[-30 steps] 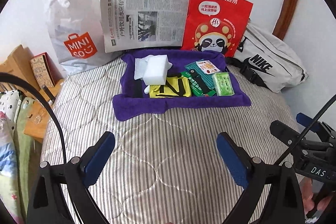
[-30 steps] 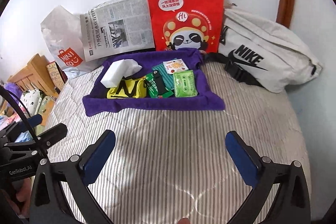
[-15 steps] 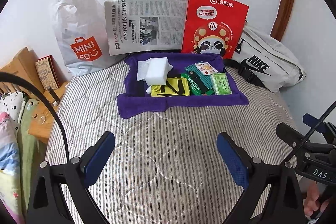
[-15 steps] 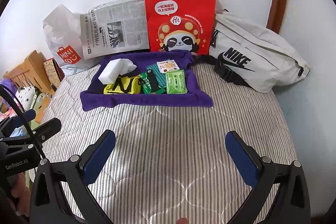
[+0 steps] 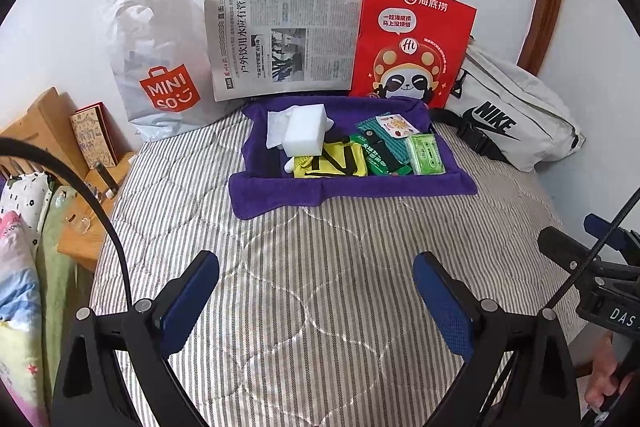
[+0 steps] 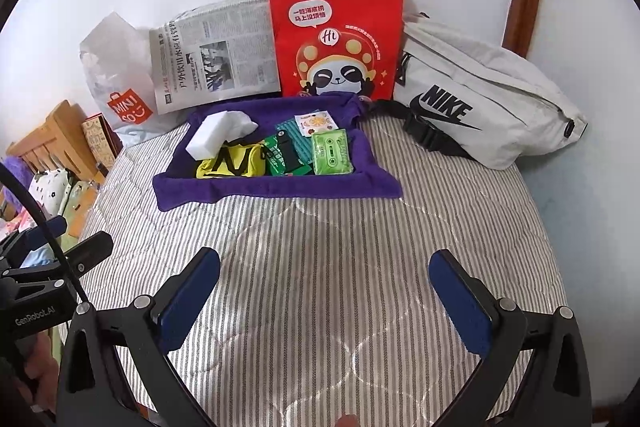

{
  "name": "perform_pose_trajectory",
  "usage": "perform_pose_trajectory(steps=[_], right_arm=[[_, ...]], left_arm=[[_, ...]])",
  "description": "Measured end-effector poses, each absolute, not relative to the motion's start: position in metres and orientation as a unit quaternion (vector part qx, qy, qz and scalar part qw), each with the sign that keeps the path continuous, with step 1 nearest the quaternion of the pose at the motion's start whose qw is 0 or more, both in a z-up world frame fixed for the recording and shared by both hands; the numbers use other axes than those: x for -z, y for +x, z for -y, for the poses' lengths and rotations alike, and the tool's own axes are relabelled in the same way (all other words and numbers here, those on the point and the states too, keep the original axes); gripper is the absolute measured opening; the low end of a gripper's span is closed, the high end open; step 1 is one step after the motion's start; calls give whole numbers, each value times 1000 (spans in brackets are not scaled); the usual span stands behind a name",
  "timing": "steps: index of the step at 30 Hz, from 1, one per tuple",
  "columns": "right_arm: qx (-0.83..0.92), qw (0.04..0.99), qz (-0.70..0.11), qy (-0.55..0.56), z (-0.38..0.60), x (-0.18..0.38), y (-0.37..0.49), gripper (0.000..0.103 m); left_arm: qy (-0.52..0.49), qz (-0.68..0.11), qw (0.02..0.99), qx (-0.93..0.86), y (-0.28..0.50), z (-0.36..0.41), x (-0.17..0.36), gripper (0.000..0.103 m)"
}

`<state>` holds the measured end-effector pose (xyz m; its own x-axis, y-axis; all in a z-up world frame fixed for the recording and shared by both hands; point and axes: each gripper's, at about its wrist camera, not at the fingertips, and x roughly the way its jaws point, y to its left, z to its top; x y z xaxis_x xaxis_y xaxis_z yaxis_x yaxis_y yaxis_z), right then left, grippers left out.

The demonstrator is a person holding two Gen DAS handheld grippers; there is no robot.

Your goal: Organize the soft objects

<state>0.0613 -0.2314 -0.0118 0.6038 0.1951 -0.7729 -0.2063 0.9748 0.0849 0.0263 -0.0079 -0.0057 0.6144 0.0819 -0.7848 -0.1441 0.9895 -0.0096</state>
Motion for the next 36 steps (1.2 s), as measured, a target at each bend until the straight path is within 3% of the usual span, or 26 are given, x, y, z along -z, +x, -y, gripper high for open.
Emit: perform_pose_trajectory(steps=[36], right_arm=[[-115, 897, -426, -12, 230, 9, 61, 103]], left_arm=[[-31, -435, 898, -62, 25, 3, 4, 98]])
